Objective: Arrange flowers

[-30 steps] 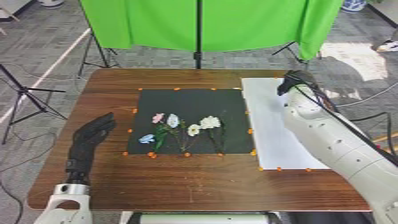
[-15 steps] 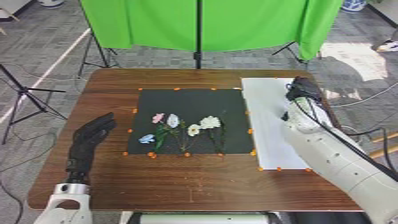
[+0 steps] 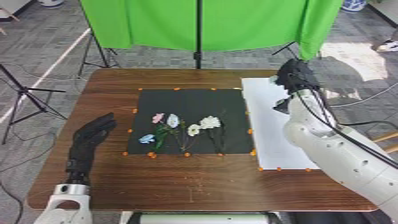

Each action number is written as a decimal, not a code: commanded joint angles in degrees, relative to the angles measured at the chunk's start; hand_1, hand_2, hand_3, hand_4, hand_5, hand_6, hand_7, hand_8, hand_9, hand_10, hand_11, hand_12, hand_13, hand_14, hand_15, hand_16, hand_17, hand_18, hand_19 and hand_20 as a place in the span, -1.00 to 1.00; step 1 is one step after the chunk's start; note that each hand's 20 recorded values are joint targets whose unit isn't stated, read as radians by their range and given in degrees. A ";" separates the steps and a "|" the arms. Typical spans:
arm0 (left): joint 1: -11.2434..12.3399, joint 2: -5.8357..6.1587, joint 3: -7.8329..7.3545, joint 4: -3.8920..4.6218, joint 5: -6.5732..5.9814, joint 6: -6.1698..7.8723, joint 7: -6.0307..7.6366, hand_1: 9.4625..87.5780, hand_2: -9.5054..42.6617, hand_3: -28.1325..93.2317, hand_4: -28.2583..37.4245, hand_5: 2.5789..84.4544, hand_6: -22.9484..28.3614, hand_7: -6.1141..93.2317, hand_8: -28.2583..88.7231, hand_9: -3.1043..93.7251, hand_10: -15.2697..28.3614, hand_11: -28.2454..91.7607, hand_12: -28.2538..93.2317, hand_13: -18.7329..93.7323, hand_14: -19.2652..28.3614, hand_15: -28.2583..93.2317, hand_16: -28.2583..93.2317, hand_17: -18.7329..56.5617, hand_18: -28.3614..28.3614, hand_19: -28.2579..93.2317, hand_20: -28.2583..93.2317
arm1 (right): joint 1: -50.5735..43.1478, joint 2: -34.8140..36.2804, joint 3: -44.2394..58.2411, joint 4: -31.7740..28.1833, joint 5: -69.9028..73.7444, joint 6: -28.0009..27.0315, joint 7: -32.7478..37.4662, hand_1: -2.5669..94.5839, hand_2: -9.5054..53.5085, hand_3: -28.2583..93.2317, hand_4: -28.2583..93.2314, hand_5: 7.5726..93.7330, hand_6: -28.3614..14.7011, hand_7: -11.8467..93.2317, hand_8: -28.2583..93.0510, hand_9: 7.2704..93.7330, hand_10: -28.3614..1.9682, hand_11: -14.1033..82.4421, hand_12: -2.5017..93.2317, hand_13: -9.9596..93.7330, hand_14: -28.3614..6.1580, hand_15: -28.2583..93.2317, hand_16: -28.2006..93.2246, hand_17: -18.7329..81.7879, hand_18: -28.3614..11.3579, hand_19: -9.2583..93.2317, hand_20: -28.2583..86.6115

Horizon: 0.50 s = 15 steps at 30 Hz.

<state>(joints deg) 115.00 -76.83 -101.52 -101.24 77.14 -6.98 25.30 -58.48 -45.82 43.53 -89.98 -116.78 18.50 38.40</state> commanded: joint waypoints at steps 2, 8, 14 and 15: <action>1.53 -1.75 1.45 -0.07 -0.29 -0.01 -0.64 -0.52 -1.00 0.51 -0.60 0.09 0.09 -0.63 -0.59 -0.04 0.33 -0.23 -0.29 -0.05 0.58 -0.23 -0.48 -0.30 0.60 -0.32 -0.19 | -10.21 2.66 5.90 -20.75 8.28 -10.20 3.82 0.34 -1.00 0.47 -0.84 0.62 0.41 -0.41 -0.52 0.88 0.26 -0.67 -0.45 1.00 0.71 0.59 -0.17 0.73 -0.34 1.00 0.55; 1.27 -1.38 1.30 0.10 -0.37 0.00 -0.46 -0.52 -1.00 0.51 -0.60 0.09 0.09 -0.63 -0.59 -0.04 0.33 -0.23 -0.29 -0.05 0.58 -0.23 -0.48 -0.30 0.59 -0.32 -0.19 | -18.09 1.19 9.58 -25.90 1.02 -18.87 4.73 0.35 -1.00 0.46 -0.83 0.63 0.40 -0.44 -0.51 0.89 0.23 -0.67 -0.45 1.00 0.71 0.59 -0.17 0.74 -0.34 1.00 0.55; 0.99 -1.33 1.61 0.22 -0.07 -0.28 -0.43 -0.52 -1.00 0.51 -0.60 0.09 0.09 -0.63 -0.59 -0.04 0.33 -0.23 -0.29 -0.05 0.58 -0.23 -0.48 -0.30 0.59 -0.32 -0.19 | -20.35 -1.82 9.95 -25.52 -0.43 -20.84 6.11 0.35 -1.00 0.45 -0.83 0.63 0.39 -0.45 -0.50 0.88 0.22 -0.67 -0.45 1.00 0.71 0.59 -0.17 0.74 -0.34 1.00 0.55; 1.09 -1.33 1.62 0.18 -0.11 -0.19 -0.50 -0.52 -1.00 0.51 -0.60 0.09 0.09 -0.63 -0.59 -0.04 0.33 -0.23 -0.29 -0.05 0.58 -0.23 -0.48 -0.30 0.59 -0.32 -0.19 | -20.46 -2.23 10.01 -25.45 -0.27 -21.01 6.11 0.35 -1.00 0.45 -0.83 0.63 0.38 -0.45 -0.50 0.88 0.22 -0.67 -0.45 1.00 0.71 0.59 -0.17 0.74 -0.34 1.00 0.55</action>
<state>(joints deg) 115.34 -76.77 -101.47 -101.46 77.11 -6.97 25.25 -76.16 -44.75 54.14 -116.47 -119.07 -2.80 42.93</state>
